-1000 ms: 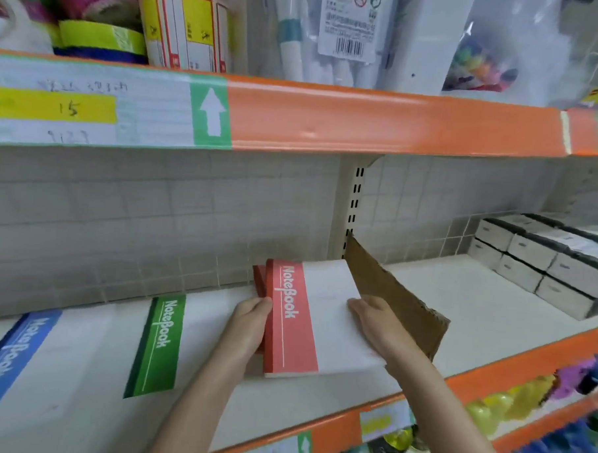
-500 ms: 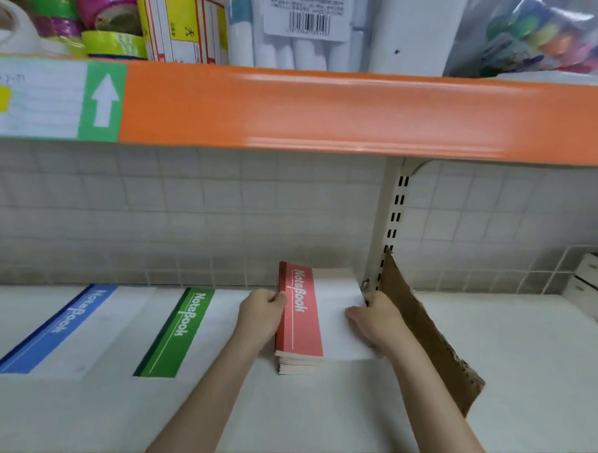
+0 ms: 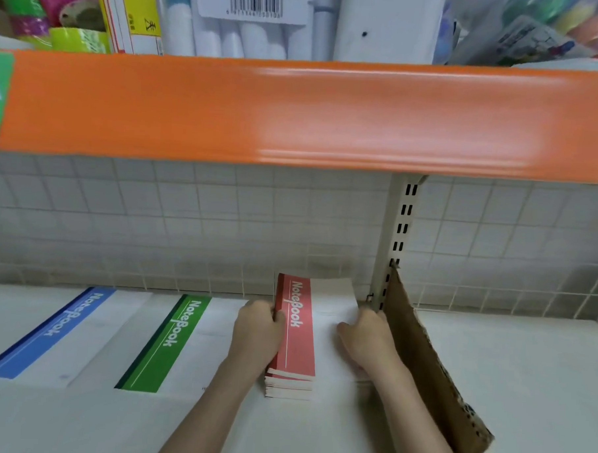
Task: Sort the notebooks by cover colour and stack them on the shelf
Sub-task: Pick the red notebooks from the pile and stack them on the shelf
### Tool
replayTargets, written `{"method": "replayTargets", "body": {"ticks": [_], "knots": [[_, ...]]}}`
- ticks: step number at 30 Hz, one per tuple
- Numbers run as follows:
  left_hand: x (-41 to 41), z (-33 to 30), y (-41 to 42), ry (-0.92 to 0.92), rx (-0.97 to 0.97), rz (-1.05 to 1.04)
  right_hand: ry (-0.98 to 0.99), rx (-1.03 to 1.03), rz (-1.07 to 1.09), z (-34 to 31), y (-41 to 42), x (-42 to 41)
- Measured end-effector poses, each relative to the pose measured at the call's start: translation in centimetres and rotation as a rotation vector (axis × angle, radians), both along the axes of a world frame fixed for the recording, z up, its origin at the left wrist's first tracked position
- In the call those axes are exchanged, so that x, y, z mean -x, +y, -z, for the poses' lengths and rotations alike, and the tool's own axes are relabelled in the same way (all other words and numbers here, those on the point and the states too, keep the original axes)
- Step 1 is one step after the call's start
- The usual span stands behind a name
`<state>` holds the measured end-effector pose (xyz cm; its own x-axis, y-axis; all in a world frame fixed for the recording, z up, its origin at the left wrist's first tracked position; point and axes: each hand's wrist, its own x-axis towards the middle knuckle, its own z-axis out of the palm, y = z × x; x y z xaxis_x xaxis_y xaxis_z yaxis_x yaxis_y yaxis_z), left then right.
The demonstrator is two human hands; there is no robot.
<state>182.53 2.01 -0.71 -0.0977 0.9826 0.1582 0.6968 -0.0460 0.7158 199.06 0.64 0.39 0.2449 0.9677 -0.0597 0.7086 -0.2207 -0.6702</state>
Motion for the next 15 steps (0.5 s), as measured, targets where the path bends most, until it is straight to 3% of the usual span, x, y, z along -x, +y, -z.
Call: {"method": "replayTargets", "body": {"ticks": [8, 15], "knots": [[-0.5, 0.3, 0.1, 0.215, -0.023, -0.078, -0.125, -0.025, 0.026, 1.4, -0.1, 0.4], [-0.1, 1.2, 0.4, 0.140, -0.033, -0.053, -0.007, 0.011, -0.011, 2.0, 0.5, 0.2]]}}
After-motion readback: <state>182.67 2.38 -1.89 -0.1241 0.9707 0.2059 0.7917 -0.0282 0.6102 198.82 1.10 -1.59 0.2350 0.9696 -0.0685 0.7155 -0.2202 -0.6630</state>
